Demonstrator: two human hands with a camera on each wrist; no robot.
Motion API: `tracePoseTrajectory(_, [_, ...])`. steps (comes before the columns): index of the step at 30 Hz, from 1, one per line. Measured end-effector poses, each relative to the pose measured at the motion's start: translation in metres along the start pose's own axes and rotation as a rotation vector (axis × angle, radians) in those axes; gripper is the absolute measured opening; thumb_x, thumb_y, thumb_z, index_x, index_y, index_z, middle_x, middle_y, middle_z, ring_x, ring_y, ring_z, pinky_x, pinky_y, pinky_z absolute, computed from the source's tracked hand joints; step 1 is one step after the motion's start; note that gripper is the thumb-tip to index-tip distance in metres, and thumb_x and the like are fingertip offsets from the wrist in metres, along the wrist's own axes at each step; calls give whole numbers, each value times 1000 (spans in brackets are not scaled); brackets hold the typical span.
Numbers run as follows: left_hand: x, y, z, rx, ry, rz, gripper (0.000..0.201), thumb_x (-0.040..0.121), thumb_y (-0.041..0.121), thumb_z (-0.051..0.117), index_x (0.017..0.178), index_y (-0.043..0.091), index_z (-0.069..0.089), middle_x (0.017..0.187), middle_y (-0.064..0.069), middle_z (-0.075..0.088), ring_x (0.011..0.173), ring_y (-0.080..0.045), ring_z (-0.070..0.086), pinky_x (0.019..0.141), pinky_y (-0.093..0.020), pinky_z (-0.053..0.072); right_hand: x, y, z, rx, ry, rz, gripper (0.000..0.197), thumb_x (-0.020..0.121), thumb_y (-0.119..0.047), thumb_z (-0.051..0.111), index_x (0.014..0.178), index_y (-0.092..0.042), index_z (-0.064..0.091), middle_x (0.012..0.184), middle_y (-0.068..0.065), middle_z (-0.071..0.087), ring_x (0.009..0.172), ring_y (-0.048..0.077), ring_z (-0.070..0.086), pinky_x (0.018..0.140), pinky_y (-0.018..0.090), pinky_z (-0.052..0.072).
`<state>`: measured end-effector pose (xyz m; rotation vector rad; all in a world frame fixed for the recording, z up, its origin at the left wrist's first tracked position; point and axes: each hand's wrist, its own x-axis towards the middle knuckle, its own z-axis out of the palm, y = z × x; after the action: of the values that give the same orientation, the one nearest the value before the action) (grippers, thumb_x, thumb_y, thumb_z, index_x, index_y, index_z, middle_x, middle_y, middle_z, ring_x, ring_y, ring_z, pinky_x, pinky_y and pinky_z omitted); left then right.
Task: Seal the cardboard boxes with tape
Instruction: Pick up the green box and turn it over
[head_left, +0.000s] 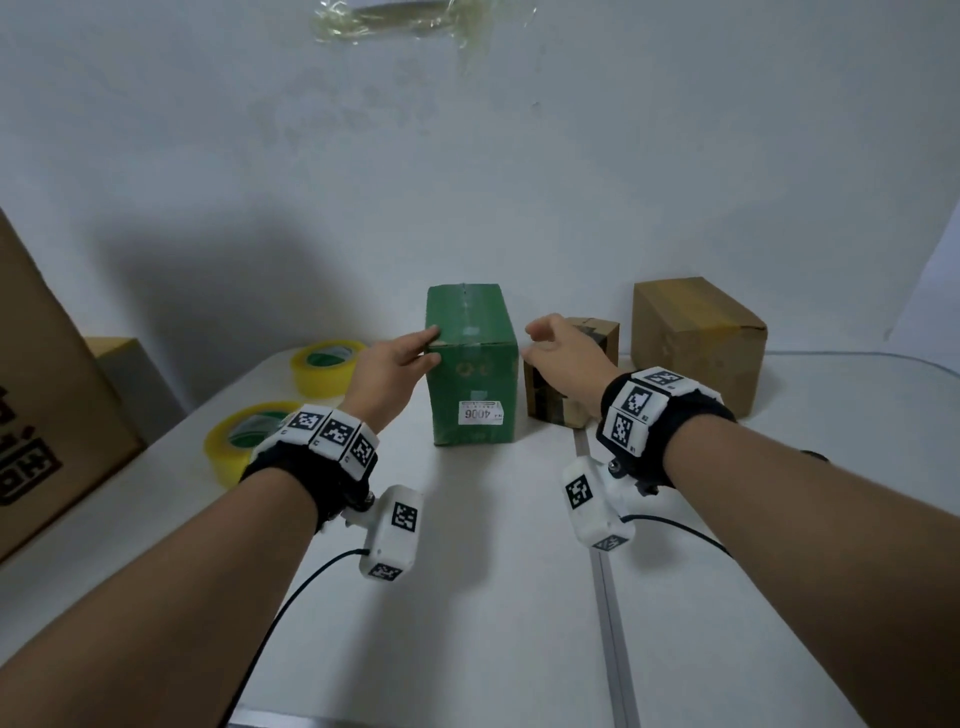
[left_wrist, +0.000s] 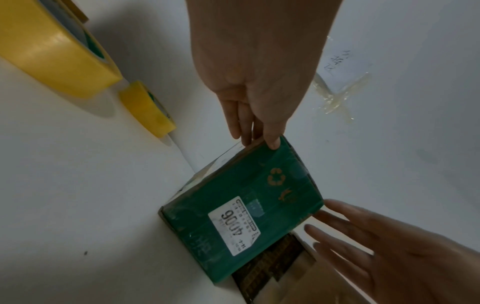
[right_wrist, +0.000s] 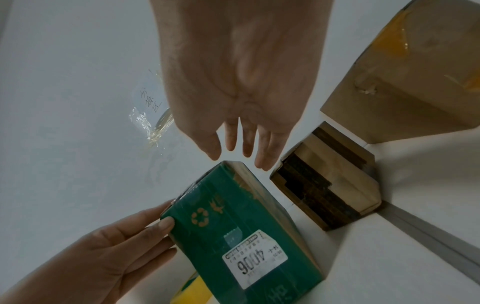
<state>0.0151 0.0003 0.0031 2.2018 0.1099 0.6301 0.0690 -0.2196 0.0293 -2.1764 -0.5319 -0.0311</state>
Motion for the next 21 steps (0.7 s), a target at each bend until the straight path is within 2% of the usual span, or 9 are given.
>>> tracePoseTrajectory(1, [-3, 2, 0, 35, -5, 24, 41, 94, 16, 62, 134, 13, 57, 123, 6, 61, 112, -6, 56, 90, -1, 37, -1, 1, 2, 26, 1, 9, 39, 100, -27, 53, 135, -15, 45, 135, 0, 53, 117, 13, 51, 100, 30, 43])
tracePoseTrajectory(3, [-8, 6, -2, 86, -6, 80, 40, 95, 17, 61, 134, 12, 57, 124, 5, 62, 110, -3, 54, 87, 2, 34, -5, 3, 7, 67, 6, 21, 40, 99, -31, 54, 135, -15, 45, 134, 1, 54, 118, 16, 53, 102, 35, 46])
tracePoseTrajectory(6, [-15, 15, -7, 91, -38, 108, 39, 94, 17, 62, 133, 12, 59, 128, -1, 63, 113, -7, 57, 99, -14, 39, -12, 1, 8, 102, 12, 32, 41, 99, -34, 53, 134, -14, 44, 132, 4, 57, 114, 19, 57, 99, 39, 50])
tracePoseTrajectory(9, [-25, 29, -15, 73, -68, 107, 38, 94, 18, 62, 132, 13, 60, 127, -3, 64, 109, -11, 59, 105, -26, 43, -22, -5, 5, 145, 30, 44, 42, 99, -38, 52, 134, -15, 43, 128, 5, 59, 109, 19, 60, 94, 36, 52])
tracePoseTrajectory(11, [-33, 37, -18, 128, -64, 147, 36, 95, 20, 60, 131, 15, 61, 127, -2, 65, 109, -12, 59, 102, -22, 42, -29, -9, 3, 164, 49, 49, 44, 99, -41, 50, 134, -16, 44, 126, 4, 59, 103, 16, 59, 85, 29, 52])
tracePoseTrajectory(13, [-43, 45, -18, 164, -35, 182, 35, 96, 23, 60, 130, 18, 62, 125, -2, 66, 112, -13, 60, 99, -19, 41, -39, -9, 0, 191, 56, 56, 46, 100, -44, 49, 135, -15, 43, 124, 3, 58, 98, 13, 57, 68, 20, 47])
tracePoseTrajectory(16, [-58, 59, -10, 34, -20, 156, 32, 93, 23, 64, 125, 23, 66, 119, 4, 69, 110, -7, 62, 101, -22, 44, -54, -6, -1, 252, 60, 83, 55, 98, -51, 49, 138, -15, 39, 125, 3, 55, 93, 10, 58, 58, 15, 43])
tracePoseTrajectory(18, [-66, 67, -5, -88, -53, 122, 28, 94, 21, 62, 121, 27, 68, 116, 9, 70, 108, -3, 63, 102, -23, 45, -64, -4, 1, 295, 64, 109, 64, 94, -57, 51, 140, -15, 37, 126, 5, 57, 96, 13, 62, 63, 20, 52])
tracePoseTrajectory(21, [-80, 72, 0, -266, -130, 49, 27, 99, 16, 52, 114, 30, 70, 112, 11, 71, 108, -7, 63, 98, -26, 47, -76, -1, 3, 332, 64, 168, 86, 80, -74, 54, 139, -15, 35, 126, 9, 60, 100, 21, 66, 83, 39, 59])
